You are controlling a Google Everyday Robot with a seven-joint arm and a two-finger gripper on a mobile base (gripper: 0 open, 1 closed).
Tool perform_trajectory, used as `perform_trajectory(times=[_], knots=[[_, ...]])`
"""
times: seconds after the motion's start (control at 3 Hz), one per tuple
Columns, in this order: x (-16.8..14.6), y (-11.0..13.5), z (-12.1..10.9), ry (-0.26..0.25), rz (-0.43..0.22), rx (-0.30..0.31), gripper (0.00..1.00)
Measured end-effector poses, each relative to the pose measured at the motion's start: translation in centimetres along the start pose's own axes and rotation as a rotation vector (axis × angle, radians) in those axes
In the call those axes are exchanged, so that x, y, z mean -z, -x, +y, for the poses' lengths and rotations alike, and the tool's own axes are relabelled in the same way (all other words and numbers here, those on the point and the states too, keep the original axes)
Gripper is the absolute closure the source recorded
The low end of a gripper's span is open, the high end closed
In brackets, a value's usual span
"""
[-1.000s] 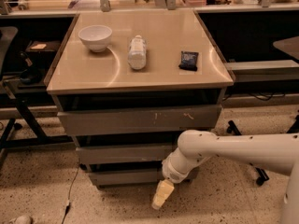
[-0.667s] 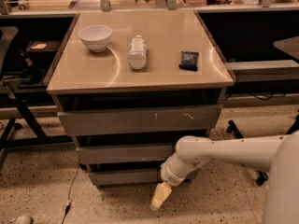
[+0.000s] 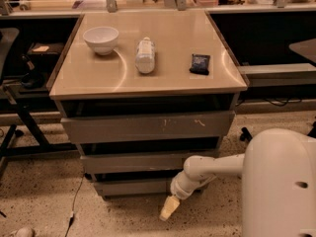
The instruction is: Open bottom drawer
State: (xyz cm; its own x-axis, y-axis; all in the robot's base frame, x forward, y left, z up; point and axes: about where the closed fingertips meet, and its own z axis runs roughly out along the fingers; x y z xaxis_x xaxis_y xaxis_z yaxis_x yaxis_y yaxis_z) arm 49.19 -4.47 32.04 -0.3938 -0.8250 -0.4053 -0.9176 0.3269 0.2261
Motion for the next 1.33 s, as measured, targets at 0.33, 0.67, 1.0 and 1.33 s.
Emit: perform_trajectory(times=[0.33, 0.67, 1.0, 1.33], knots=[[-3.5, -2.0, -3.2, -0.017, 0.019, -0.018, 0.0], [-3.5, -2.0, -3.2, -0.017, 0.019, -0.018, 0.0], [-4.9, -1.9, -4.3, -0.04, -0.004, -0.026, 0.0], [-6.2, -2.0, -6.6, -0.094, -0.019, -0.033, 0.0]])
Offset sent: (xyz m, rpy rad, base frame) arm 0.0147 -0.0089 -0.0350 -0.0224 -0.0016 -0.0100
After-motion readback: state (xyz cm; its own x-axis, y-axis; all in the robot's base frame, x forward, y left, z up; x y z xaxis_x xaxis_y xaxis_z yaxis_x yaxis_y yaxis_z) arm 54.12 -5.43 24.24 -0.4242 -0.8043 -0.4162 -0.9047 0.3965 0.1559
